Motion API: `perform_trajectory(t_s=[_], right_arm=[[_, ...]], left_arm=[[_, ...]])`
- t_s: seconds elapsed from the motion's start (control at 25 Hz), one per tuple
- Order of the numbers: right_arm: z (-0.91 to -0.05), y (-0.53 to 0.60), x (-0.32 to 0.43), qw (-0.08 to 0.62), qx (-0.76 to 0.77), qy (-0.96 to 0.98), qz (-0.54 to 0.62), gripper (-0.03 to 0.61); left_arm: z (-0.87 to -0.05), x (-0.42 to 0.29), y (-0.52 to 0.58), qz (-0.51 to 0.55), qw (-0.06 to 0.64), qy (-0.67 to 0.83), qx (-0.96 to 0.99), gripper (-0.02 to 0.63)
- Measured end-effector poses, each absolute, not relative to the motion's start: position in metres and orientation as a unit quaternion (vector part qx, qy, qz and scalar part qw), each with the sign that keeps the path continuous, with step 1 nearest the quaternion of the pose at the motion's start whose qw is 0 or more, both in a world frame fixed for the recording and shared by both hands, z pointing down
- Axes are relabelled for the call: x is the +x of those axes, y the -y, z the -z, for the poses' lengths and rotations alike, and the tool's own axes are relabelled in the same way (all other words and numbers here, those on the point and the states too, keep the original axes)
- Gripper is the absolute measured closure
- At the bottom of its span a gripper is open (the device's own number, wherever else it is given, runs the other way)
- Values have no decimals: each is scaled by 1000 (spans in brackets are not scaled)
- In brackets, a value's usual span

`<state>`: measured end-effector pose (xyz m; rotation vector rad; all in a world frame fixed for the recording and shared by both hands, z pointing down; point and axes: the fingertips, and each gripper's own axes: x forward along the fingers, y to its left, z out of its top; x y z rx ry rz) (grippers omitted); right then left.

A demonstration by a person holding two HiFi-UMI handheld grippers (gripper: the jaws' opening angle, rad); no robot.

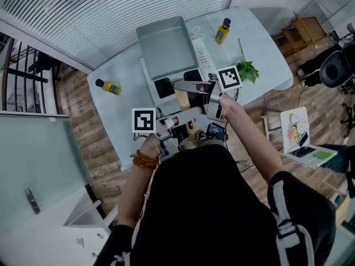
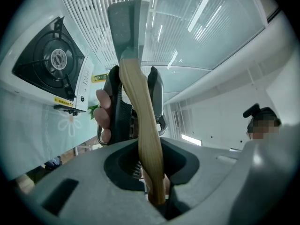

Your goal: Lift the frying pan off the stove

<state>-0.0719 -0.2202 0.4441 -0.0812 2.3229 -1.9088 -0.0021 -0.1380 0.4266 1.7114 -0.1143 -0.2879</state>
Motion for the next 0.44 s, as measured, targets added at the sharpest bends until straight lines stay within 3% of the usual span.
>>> perform_trajectory(t_s=[0.44], right_arm=[[-444, 220, -72, 65, -31, -771, 633, 414]], left_arm=[[-428, -3, 138, 122, 646, 52, 752, 537]])
